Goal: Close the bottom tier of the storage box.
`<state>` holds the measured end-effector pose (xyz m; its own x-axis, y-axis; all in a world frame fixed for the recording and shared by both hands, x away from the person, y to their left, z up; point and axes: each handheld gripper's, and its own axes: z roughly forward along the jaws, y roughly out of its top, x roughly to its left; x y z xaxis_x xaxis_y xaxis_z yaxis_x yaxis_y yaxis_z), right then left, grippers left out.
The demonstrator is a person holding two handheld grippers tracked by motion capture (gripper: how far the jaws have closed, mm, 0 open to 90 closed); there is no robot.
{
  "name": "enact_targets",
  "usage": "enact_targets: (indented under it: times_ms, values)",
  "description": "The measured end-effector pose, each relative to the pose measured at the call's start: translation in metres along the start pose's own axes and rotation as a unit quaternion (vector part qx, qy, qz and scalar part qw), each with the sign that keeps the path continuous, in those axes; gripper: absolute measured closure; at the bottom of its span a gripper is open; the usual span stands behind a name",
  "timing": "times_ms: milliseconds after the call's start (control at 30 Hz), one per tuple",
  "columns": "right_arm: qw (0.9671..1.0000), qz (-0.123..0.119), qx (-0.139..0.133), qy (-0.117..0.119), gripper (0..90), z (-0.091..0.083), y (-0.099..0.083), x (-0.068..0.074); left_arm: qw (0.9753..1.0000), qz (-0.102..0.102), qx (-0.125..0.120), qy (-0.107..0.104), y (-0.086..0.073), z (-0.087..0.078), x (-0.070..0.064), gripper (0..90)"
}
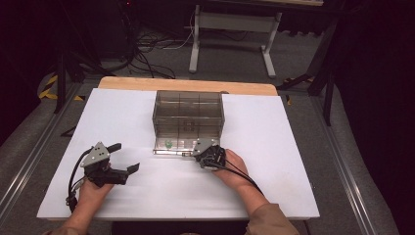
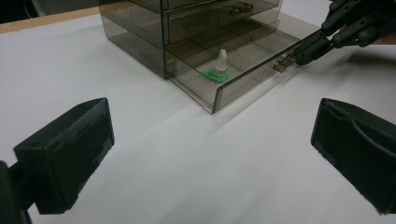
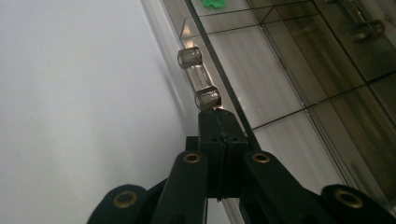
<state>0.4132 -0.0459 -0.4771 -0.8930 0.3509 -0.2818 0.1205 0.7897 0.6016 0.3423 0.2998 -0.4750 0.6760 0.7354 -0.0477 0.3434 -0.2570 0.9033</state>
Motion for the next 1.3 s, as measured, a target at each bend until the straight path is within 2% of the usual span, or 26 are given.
enact_targets:
  times_ms: [167, 233, 433, 467, 500, 967, 1133, 1167, 1200, 1233, 1300]
  values:
    - [0.9999, 0.002, -0.001, -0.010, 90.0, 0.002, 0.000, -0.003, 1.0000, 0.002, 0.000, 0.001, 0.000, 0.000, 0.000, 0.4]
    - [0.9997, 0.015, -0.005, -0.016, 90.0, 0.003, 0.000, -0.005, 1.0000, 0.003, 0.000, 0.001, 0.000, 0.000, 0.000, 0.4]
    - [0.9995, 0.021, -0.009, -0.024, 90.0, 0.004, 0.000, -0.011, 1.0000, 0.004, 0.000, 0.001, 0.000, 0.000, 0.000, 0.4]
    - [0.9991, 0.029, -0.012, -0.029, 90.0, 0.005, 0.001, -0.011, 1.0000, 0.004, 0.000, 0.001, 0.000, 0.000, 0.000, 0.4]
    - [0.9993, 0.023, -0.009, -0.027, 90.0, 0.004, 0.000, -0.012, 1.0000, 0.004, 0.000, 0.002, 0.000, 0.000, 0.000, 0.4]
    - [0.9982, 0.037, -0.017, -0.044, 90.0, 0.012, 0.002, -0.019, 1.0000, 0.000, 0.000, 0.003, 0.000, 0.000, 0.000, 0.4]
    - [0.9978, 0.041, -0.017, -0.049, 90.0, 0.015, 0.003, -0.023, 1.0000, 0.002, 0.002, 0.004, 0.000, -0.001, 0.000, 0.4]
    - [0.9974, 0.047, -0.019, -0.051, 90.0, 0.016, 0.003, -0.024, 0.9999, 0.012, 0.006, 0.007, 0.000, -0.002, 0.001, 0.4]
    - [0.9971, 0.049, -0.021, -0.054, 90.0, 0.017, 0.003, -0.025, 0.9999, 0.012, 0.007, 0.009, 0.000, -0.002, 0.000, 0.4]
    - [0.9970, 0.052, -0.021, -0.053, 90.0, 0.017, 0.003, -0.025, 1.0000, 0.002, 0.002, 0.007, -0.001, -0.002, -0.001, 0.4]
    - [0.9969, 0.054, -0.022, -0.054, 90.0, 0.018, 0.004, -0.027, 0.9999, 0.009, 0.000, 0.010, -0.001, -0.003, -0.001, 0.4]
